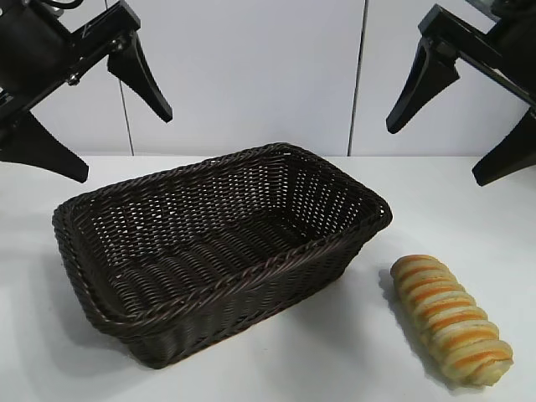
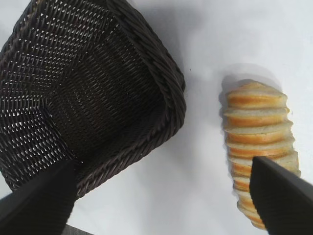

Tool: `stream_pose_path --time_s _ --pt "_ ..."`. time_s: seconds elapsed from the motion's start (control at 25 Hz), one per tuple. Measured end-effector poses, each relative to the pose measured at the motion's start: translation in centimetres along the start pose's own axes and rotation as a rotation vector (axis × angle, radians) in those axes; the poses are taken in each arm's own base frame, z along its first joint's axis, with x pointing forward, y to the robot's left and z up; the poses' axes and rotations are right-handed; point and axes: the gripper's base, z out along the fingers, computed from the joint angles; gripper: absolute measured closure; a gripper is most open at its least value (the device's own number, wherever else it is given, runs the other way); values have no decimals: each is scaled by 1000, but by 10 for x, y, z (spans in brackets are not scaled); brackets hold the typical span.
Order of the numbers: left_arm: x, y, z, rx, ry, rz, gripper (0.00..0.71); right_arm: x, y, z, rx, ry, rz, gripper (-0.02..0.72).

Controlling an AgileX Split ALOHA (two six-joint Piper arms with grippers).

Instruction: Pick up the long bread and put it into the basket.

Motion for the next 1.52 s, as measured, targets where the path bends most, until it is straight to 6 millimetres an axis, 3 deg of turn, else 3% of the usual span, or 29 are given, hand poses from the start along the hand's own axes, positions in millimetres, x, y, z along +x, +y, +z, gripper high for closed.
stream_pose_path --time_s 1.0,1.2,1.36,1.52 --pt "-6 -1 0 6 -62 -14 16 0 0 0 3 0 -6 20" --pt "-7 8 -10 -12 -47 -50 16 0 0 0 3 1 -18 20" --pt "7 15 -23 -112 -41 -63 24 0 0 0 3 1 -22 20" --pt "29 28 -14 -198 16 -94 27 0 0 0 3 4 -26 20"
